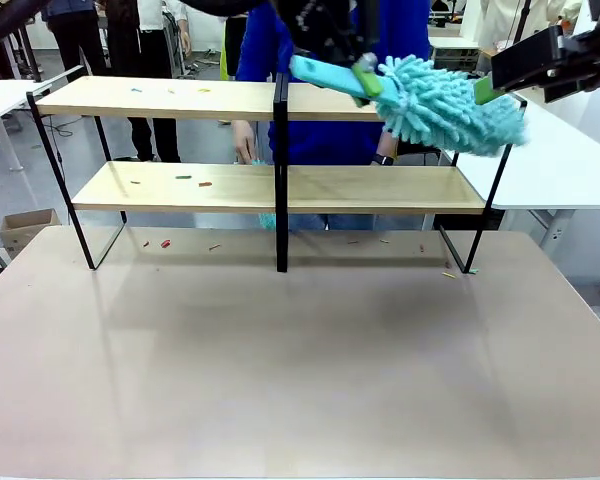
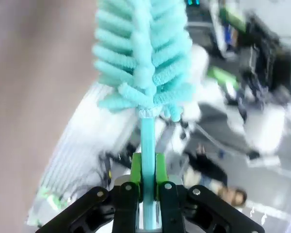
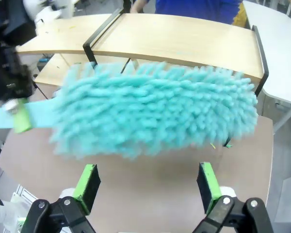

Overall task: Clean the shelves.
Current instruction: Clean a randomly selected level of the Shelf with the Duster.

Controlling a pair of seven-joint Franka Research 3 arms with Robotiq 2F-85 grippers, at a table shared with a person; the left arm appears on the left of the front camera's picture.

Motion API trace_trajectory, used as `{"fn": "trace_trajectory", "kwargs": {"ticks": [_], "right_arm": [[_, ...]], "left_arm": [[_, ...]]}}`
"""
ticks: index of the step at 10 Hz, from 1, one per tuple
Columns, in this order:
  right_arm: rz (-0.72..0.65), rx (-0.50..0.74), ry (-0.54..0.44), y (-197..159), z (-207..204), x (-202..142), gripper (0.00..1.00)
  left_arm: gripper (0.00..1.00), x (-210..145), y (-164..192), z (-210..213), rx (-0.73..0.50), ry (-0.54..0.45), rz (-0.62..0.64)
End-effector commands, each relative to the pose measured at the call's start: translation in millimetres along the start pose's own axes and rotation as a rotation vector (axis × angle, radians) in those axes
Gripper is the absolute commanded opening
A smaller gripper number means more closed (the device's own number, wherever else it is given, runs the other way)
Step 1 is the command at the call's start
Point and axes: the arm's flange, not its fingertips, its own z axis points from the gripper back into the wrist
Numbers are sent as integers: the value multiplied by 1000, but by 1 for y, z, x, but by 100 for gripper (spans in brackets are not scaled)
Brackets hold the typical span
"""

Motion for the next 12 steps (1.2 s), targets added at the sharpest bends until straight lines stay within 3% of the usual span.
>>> {"fn": "trace_trajectory", "kwargs": {"ticks": [1,5,9,12], "right_arm": [[-5,4,-2,0,0,1,100],[-5,4,-2,0,0,1,100],[-5,4,-2,0,0,1,100],[-5,4,-2,0,0,1,100]], "left_arm": [[13,-10,-2,26,-36,67,-11],[13,-52,6,46,-11,-41,-39],[13,-210,23,142,-17,-541,7],[13,-380,83,179,-133,-1037,213]]}}
